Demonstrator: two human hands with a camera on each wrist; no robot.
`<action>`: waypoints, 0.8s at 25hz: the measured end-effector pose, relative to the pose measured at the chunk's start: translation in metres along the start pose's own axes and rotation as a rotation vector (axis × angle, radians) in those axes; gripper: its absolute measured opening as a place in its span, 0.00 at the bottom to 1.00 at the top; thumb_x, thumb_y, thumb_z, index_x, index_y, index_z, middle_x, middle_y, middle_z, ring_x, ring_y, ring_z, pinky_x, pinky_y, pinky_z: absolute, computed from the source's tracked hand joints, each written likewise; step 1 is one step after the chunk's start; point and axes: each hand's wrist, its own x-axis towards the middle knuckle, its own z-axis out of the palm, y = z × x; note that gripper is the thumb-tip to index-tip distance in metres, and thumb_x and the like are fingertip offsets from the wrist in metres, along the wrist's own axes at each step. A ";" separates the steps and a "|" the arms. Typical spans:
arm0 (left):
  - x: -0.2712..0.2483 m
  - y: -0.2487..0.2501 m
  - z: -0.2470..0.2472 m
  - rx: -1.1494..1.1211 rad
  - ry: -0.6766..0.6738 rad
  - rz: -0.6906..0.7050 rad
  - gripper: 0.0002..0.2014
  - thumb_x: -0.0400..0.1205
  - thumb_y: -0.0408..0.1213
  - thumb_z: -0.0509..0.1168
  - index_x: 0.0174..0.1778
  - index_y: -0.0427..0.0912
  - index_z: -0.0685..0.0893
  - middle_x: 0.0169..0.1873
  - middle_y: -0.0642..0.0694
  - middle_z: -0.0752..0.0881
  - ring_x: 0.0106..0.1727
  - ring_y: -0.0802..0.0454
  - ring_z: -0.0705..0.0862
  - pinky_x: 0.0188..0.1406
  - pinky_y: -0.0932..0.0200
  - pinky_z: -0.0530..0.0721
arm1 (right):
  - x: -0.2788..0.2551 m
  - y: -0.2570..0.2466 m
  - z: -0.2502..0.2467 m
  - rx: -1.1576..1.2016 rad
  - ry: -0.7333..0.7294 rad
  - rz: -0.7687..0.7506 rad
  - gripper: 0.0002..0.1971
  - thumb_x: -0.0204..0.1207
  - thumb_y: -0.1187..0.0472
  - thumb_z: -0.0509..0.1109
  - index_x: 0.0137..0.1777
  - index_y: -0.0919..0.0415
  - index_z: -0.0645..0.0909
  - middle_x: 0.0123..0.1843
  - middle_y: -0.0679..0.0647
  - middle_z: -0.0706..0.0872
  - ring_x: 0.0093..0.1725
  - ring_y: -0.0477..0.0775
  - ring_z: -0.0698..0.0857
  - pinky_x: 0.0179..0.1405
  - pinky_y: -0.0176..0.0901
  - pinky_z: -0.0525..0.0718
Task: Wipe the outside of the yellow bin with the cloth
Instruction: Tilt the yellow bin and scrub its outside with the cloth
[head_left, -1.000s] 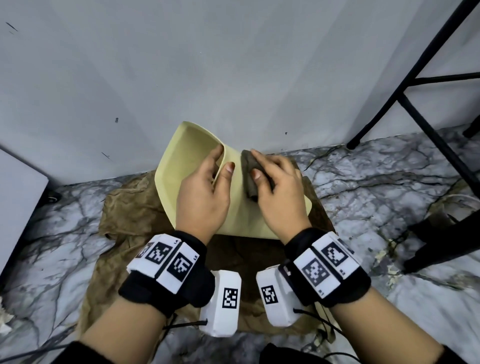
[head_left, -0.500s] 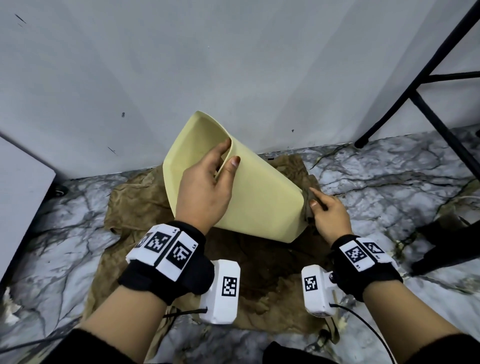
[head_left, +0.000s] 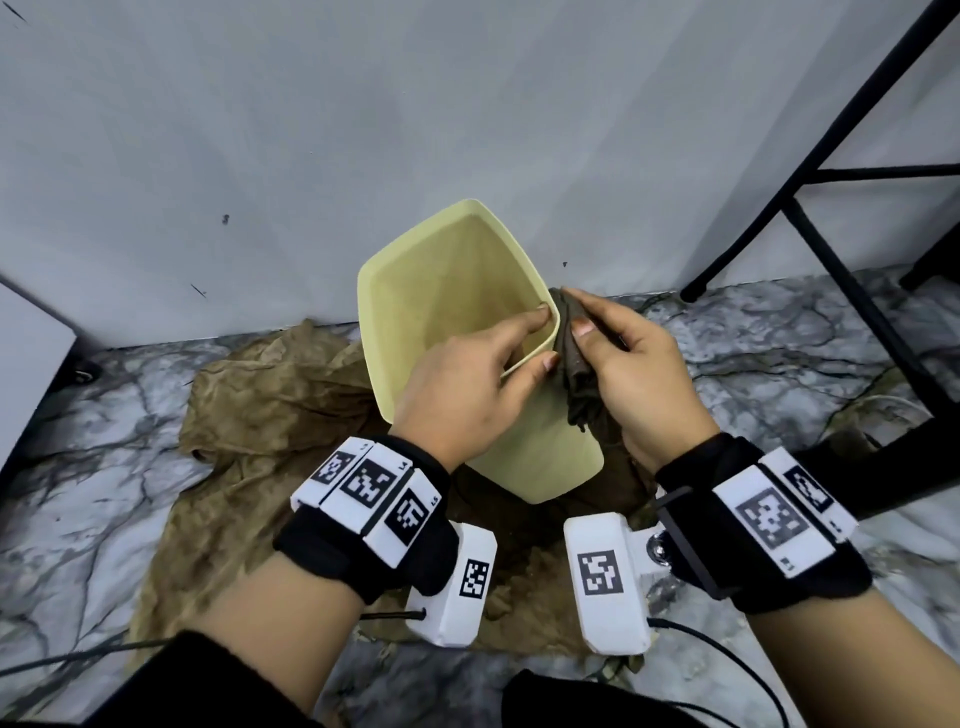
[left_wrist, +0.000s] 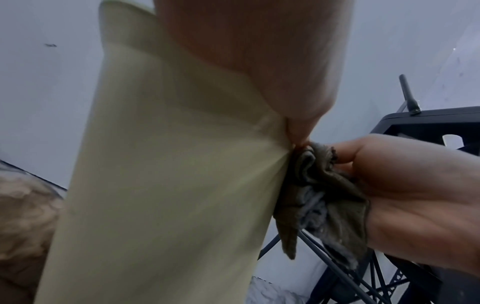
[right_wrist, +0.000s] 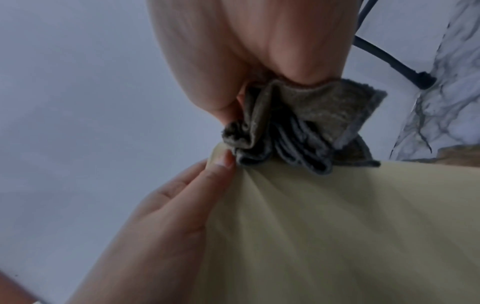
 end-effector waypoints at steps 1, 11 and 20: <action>0.000 0.002 0.000 0.005 -0.032 0.016 0.23 0.77 0.52 0.57 0.68 0.54 0.74 0.32 0.55 0.81 0.36 0.49 0.80 0.40 0.51 0.81 | -0.002 -0.002 -0.003 0.015 0.013 0.008 0.14 0.79 0.67 0.60 0.62 0.57 0.79 0.60 0.55 0.85 0.61 0.50 0.84 0.64 0.46 0.80; -0.009 0.017 0.027 0.191 -0.239 0.148 0.21 0.81 0.51 0.56 0.71 0.58 0.67 0.47 0.50 0.87 0.51 0.43 0.84 0.42 0.51 0.81 | -0.014 -0.017 -0.040 -0.260 -0.017 0.016 0.14 0.77 0.65 0.64 0.61 0.55 0.80 0.48 0.41 0.86 0.45 0.35 0.84 0.48 0.26 0.82; -0.030 0.013 0.026 0.178 -0.056 0.032 0.17 0.80 0.55 0.56 0.57 0.51 0.81 0.42 0.47 0.88 0.45 0.46 0.85 0.39 0.54 0.80 | -0.034 0.002 -0.057 -0.534 0.033 0.018 0.15 0.73 0.62 0.66 0.59 0.52 0.81 0.52 0.51 0.87 0.55 0.54 0.85 0.63 0.57 0.81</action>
